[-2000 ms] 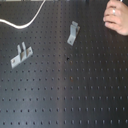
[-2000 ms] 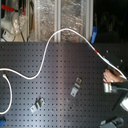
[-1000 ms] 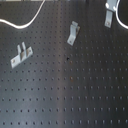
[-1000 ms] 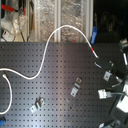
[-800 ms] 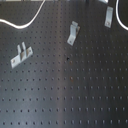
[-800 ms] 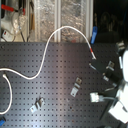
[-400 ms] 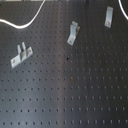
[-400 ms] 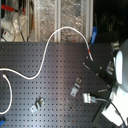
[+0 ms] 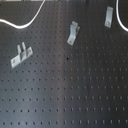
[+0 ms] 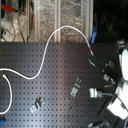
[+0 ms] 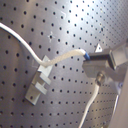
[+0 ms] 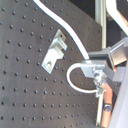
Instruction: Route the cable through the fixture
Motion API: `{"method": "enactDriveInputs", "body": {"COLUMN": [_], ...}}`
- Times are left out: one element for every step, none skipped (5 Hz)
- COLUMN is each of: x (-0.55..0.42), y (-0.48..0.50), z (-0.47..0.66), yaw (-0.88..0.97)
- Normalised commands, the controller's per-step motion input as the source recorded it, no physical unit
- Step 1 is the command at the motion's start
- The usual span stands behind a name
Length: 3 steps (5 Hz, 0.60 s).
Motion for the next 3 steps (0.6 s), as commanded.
{"method": "enactDriveInputs", "body": {"x": [0.472, 0.208, -0.104], "y": [-0.2, -0.165, -0.112], "z": [0.45, 0.33, 0.19], "yaw": [0.18, 0.33, 0.81]}}
